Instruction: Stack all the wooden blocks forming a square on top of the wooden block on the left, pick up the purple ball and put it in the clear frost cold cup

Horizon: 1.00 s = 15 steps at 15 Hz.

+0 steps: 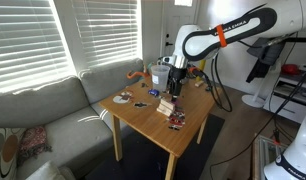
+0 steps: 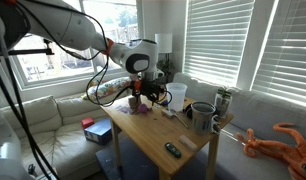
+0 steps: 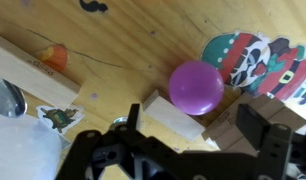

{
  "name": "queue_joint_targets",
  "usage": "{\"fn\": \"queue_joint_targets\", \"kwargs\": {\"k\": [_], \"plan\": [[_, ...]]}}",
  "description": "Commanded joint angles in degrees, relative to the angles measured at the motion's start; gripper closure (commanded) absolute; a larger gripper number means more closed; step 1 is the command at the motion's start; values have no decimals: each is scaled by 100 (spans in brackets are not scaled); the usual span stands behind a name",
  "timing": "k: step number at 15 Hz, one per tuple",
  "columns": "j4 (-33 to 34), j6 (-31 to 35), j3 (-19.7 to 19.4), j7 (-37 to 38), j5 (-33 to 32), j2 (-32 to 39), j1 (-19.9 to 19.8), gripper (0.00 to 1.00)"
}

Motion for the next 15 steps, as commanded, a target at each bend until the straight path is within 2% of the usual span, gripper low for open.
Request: {"fn": "queue_joint_targets", "kwargs": {"k": [1,3,5,6,10,14,15], "plan": [[-27,85,34,207,-127,63,-7,14],[-22,35,37,246,-135,96,-12,16],[-13,3,36,270,-134,125,-19,30],[-4,-11,36,278,-138,138,-22,45],[22,-100,34,360,-183,149,-27,73],[-47,-181,13,440,-267,16,-44,91],[-92,-208,5,452,-297,-64,-51,92]]}}
